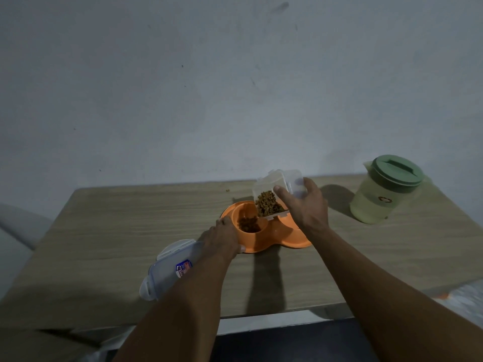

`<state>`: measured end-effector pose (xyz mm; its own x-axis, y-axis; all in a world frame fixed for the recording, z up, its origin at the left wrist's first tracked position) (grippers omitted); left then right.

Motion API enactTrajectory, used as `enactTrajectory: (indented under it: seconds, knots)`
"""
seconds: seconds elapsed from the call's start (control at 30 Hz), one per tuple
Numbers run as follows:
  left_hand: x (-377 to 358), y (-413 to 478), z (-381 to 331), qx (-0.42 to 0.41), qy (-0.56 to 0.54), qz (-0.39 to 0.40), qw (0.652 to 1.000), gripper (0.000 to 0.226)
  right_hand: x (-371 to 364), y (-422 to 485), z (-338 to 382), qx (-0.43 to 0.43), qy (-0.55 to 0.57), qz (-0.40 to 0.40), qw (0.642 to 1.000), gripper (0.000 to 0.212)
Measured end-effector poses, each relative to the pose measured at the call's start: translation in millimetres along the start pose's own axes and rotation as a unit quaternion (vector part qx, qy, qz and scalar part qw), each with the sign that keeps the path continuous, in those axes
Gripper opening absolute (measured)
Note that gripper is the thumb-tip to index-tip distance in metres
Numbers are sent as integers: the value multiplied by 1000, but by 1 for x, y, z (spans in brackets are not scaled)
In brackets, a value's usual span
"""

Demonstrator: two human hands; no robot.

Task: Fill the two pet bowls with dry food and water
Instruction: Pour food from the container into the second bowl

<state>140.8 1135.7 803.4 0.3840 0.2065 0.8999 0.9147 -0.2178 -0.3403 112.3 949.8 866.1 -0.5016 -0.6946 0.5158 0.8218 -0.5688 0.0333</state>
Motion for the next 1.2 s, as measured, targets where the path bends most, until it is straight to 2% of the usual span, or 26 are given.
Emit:
enactTrajectory:
  seconds: [0.17,0.27,0.63,0.8,0.97,1.2]
  knots:
    - [-1,0,1,-2,0,-5,1000,93,1,1,0,-11,1,-2,1000,65]
    - [-1,1,1,-2,-1,-4,1000,94,1,1,4,-26,49,-11,998,66]
    - [-2,1,1,-1,10,-7,1000,92,-1,-2,3,-18,0,-9,1000,72]
    - [-2,2,3,-9,1,-8,1000,94,0,-3,7,-31,36,-9,999,79]
    - [-2,2,3,-11,2,-6,1000,92,1,-5,8,-24,4,-10,1000,68]
    - [-2,3,3,-9,8,-4,1000,92,2,-4,7,-19,-12,-3,1000,71]
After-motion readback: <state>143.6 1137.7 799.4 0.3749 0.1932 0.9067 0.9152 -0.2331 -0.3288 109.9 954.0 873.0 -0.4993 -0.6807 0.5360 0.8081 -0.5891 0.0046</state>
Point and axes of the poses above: each hand's wrist, its own y-axis towards the middle knuckle, its own x-axis out of the back of the hand, z = x × y, the point moved 1 cm from there along y, towards the middle knuckle, and after that the axes turned 4 degrees about -x, right-handed, at the moved point
